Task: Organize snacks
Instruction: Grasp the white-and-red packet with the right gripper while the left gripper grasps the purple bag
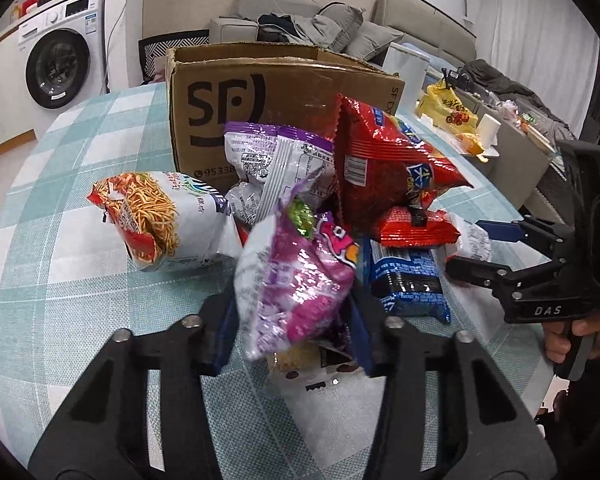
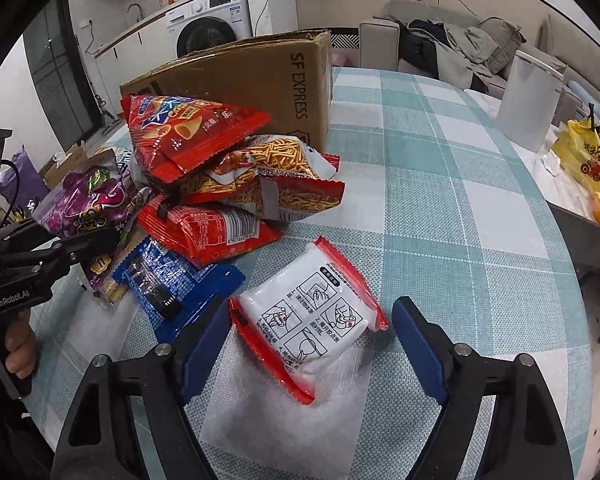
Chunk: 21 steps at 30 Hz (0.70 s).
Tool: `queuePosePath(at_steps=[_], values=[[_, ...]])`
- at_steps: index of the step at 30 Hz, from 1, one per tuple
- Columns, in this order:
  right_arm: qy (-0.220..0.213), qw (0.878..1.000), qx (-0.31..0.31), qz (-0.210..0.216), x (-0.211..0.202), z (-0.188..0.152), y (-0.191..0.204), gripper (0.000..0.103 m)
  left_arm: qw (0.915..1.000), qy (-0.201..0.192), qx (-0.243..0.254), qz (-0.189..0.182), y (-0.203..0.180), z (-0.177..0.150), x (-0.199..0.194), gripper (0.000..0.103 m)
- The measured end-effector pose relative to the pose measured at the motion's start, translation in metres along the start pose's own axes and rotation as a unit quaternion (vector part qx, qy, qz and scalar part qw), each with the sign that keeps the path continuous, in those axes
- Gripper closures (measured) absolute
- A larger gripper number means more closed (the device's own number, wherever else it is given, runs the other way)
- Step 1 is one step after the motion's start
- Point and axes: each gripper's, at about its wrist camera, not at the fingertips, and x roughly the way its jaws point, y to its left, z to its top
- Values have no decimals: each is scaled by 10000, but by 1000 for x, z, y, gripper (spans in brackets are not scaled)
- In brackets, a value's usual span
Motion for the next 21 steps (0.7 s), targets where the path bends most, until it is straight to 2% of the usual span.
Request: queuePosePath(at_steps=[5,10,14,21], values=[[58,9999,-88,-25,3,1,3,21,10000,-68,-2,-33,1,-1,-4,63],[18,9999,-100,-70,2,0,3,33,9998,-177,-13,-50,0,-1,-11,64],[-63,9999,-54,-56,-2,-3,-2,48,9996,-261,16,-77,-2,-3,-16,65],[-318,9994,127,31,-15,-7,-9,50,9991,-425,12,-46,-2,-5,-28,65]])
